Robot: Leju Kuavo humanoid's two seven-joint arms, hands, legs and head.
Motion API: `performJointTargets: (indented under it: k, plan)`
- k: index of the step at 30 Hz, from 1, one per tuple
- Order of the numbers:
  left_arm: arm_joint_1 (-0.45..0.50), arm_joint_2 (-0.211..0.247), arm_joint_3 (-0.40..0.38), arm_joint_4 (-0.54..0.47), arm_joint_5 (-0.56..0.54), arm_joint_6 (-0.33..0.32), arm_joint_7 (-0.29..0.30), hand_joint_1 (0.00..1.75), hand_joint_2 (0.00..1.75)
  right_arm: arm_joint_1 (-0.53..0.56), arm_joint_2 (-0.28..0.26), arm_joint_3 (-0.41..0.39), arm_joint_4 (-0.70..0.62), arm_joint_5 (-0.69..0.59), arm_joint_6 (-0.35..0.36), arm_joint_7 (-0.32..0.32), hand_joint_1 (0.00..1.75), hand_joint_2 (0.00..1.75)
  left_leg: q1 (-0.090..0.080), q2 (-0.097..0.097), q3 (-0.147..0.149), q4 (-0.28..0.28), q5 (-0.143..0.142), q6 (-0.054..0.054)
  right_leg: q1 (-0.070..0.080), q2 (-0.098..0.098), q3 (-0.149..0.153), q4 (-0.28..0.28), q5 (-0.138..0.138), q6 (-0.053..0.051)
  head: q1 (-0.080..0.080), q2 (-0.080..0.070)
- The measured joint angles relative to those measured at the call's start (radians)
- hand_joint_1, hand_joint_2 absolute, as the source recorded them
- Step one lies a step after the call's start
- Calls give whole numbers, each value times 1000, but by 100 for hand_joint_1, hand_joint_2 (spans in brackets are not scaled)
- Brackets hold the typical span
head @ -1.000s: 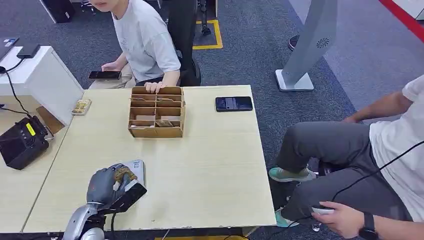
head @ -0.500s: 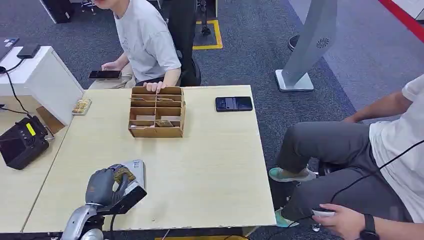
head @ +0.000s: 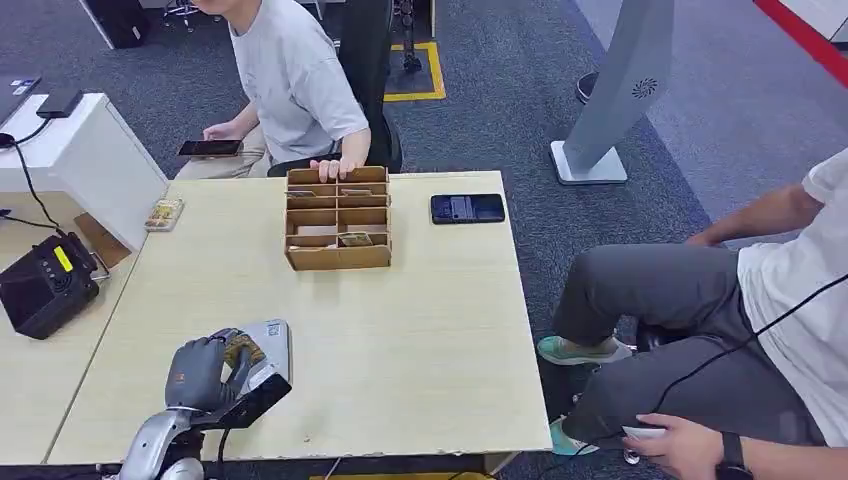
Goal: Pass the card to the sensor for recognition and then transmit it.
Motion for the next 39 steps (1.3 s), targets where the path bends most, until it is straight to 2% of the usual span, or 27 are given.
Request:
performJointTargets:
  k: [39]
  plan:
    - [8, 3, 0, 58, -60, -3, 39, 175, 175, -8, 0, -10, 9, 17, -4, -16, 0, 175, 0, 0, 1, 0, 0, 0, 0, -1, 2, 0, 0, 0, 0, 0]
